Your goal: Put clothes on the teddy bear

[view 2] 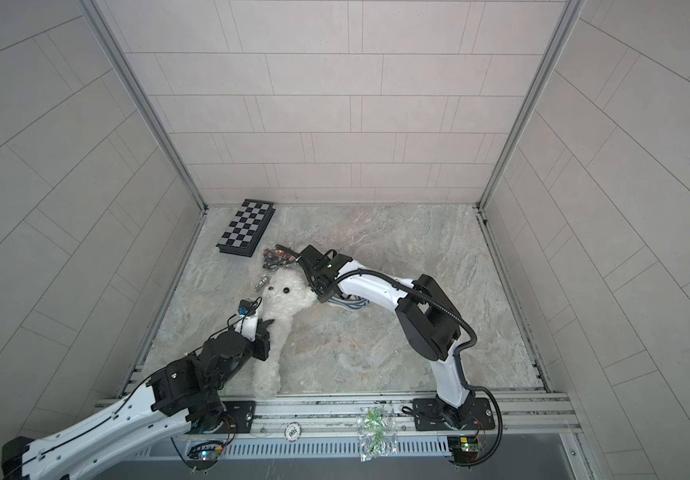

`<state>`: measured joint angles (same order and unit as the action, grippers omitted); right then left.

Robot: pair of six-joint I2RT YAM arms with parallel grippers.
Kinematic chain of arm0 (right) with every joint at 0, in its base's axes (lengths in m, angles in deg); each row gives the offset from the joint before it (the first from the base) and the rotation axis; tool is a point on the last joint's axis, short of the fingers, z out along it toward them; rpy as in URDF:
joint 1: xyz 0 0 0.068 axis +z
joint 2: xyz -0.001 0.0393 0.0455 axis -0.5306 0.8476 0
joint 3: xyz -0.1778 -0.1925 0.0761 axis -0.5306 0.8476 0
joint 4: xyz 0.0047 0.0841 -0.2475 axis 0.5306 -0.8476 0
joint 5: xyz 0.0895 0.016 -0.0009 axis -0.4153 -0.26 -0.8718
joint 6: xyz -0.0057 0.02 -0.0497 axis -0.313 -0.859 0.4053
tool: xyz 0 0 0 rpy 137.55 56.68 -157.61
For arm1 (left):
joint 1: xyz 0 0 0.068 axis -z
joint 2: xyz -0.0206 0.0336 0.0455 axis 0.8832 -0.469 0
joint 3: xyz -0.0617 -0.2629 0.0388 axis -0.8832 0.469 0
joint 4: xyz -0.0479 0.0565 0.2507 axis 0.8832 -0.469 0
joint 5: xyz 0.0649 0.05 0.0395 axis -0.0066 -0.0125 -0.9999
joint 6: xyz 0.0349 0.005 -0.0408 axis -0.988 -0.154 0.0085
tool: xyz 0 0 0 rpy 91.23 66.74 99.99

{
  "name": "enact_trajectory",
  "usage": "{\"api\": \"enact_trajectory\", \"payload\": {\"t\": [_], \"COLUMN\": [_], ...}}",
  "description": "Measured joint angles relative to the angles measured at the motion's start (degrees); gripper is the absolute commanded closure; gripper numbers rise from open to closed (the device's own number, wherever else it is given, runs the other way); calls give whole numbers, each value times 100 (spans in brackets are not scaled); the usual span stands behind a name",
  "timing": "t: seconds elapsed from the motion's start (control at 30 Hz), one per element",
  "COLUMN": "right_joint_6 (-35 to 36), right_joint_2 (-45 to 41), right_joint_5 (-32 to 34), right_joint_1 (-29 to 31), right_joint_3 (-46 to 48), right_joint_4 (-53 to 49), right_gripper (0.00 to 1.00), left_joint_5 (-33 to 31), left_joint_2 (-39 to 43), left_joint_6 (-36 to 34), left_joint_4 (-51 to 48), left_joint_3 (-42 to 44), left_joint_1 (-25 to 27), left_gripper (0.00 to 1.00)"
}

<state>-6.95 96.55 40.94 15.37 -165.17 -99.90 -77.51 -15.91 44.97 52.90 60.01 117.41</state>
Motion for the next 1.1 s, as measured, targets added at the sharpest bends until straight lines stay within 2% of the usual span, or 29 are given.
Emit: {"api": "enact_trajectory", "payload": {"t": [0.27, 0.4, 0.53, 0.6, 0.73, 0.93, 1.1], "right_joint_6": [-332, -232, 94, 273, 588, 898, 1038], "right_joint_2": [-474, -999, -1235, -1191, -931, -131, 363], "right_joint_5": [-463, -494, -492, -492, -643, -992, -1261], "right_joint_1": [46, -111, -468, -649, -1051, -1550, -1700], "right_joint_3": [826, 977, 850, 739, 503, -17, -197], "right_joint_4": [269, 247, 168, 63, -175, -404, -525], "right_gripper": [58, 55, 44, 39, 35, 34, 35], "left_joint_5": [-22, -20, -17, -17, -15, -11, -9], "left_joint_2": [11, 11, 11, 11, 4, -127, -195], "left_joint_6": [59, 63, 61, 61, 59, 57, 55], "left_joint_4": [-92, -87, -85, -83, -76, 11, 68], "left_joint_3": [0, 0, 0, 0, 0, 0, 0], "left_joint_1": [-2, -2, -2, -2, -2, -15, -28], "left_gripper": [100, 100, 100, 100, 100, 100, 100]}}
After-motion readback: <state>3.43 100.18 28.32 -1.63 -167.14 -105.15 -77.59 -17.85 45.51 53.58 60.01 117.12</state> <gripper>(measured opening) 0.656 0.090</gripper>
